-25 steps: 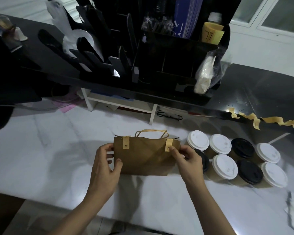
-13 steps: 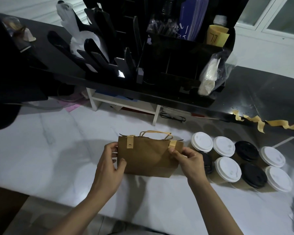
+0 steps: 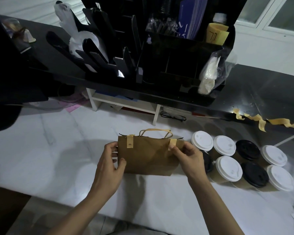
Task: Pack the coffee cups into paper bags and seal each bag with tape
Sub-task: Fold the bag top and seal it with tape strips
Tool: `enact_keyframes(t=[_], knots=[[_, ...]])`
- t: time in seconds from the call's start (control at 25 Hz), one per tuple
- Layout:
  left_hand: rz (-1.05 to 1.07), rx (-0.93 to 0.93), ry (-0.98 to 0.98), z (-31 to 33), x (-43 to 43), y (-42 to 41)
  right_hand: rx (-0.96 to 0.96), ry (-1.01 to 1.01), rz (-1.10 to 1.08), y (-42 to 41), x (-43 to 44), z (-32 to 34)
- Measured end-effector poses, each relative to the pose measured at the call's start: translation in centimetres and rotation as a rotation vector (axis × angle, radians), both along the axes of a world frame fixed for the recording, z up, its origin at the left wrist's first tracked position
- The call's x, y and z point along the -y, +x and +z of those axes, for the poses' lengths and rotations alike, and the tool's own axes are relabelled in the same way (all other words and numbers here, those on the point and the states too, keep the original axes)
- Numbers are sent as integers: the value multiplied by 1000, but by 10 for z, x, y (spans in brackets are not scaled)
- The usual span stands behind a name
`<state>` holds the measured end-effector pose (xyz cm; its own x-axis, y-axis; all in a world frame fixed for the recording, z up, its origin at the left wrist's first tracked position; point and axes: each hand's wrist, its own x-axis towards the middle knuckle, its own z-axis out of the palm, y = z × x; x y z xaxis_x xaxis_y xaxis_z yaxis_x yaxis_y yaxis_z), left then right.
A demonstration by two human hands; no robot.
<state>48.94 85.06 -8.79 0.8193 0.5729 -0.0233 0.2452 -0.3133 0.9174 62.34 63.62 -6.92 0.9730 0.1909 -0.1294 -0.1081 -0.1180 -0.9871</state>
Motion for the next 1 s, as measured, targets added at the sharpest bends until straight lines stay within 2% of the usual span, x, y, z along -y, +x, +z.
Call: enact_keyframes(t=[0.56, 0.72, 1.0], knots=[[-20, -5, 0, 0, -1, -1, 102, -78, -20, -16, -2, -7], [-42, -44, -27, -9, -4, -6, 57, -118, -27, -34, 3, -27], [-104, -97, -85, -12, -7, -11, -11, -27, -66, -54, -1, -29]])
